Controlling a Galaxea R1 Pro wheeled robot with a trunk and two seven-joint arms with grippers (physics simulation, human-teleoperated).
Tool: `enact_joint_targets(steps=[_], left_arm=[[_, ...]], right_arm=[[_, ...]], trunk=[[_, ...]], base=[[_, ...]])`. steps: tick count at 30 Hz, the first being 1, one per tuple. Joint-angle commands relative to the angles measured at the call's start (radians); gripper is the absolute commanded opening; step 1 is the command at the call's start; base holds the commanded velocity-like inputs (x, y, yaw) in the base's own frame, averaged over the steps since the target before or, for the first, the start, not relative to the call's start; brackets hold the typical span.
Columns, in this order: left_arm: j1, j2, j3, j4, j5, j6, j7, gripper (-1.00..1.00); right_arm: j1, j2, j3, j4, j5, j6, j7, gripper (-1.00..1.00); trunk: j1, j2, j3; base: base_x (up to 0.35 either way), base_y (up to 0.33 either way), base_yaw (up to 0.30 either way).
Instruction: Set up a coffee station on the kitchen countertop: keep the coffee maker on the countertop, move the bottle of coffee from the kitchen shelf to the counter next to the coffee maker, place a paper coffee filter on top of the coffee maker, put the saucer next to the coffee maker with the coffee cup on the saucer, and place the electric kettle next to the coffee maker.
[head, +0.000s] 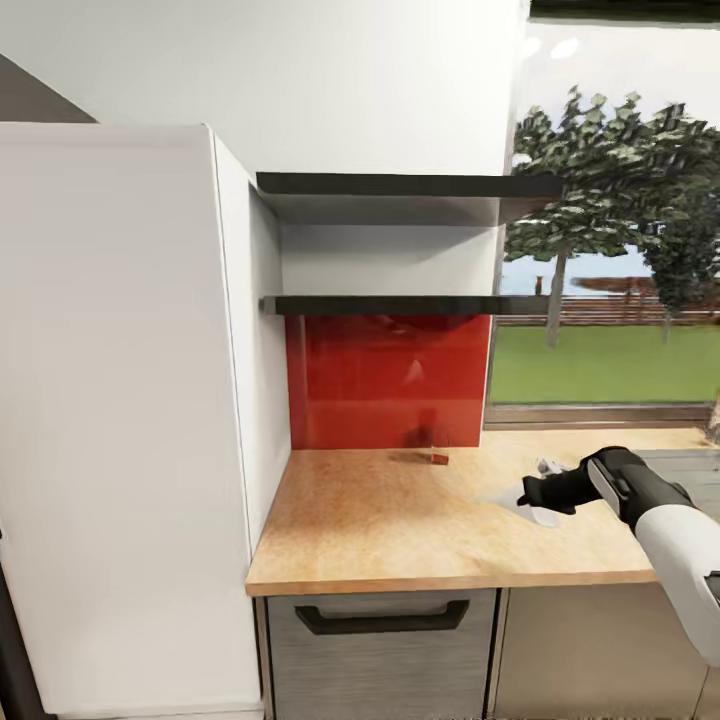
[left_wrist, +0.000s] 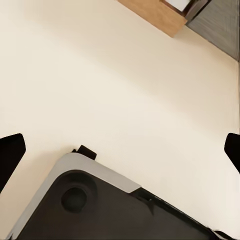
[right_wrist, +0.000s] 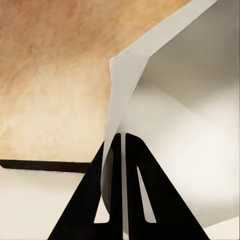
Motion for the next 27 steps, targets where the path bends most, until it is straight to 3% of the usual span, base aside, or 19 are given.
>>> enact_joint_targets(steps=[1, 16, 24, 27], left_arm=[[0.000, -0.001, 0.000, 0.002, 0.009, -0.005, -0.008, 1.00], [0.000, 0.000, 0.001, 0.002, 0.011, -0.004, -0.008, 1.00], [0.000, -0.001, 0.003, 0.000, 0.013, -0.010, -0.008, 1.00], [0.000, 0.000, 0.002, 0.000, 0.014, -0.018, -0.008, 1.00]], right_arm=[[0.000, -0.014, -0.010, 0.016, 0.000, -0.007, 0.004, -1.00], [0.000, -0.152, -0.023, 0.130, -0.013, -0.078, 0.009, -1.00], [0.000, -0.172, -0.020, 0.301, -0.004, -0.179, -0.012, -1.00], [0.000, -0.181, -0.018, 0.367, -0.002, -0.227, -0.059, -1.00]], trunk=[[0.000, 0.000, 0.001], [0.000, 0.000, 0.021], [0.000, 0.000, 0.031], [0.000, 0.000, 0.035]], base=[[-0.011, 0.000, -0.220], [-0.002, 0.000, -0.220], [0.000, 0.000, -0.220], [0.000, 0.000, -0.220]])
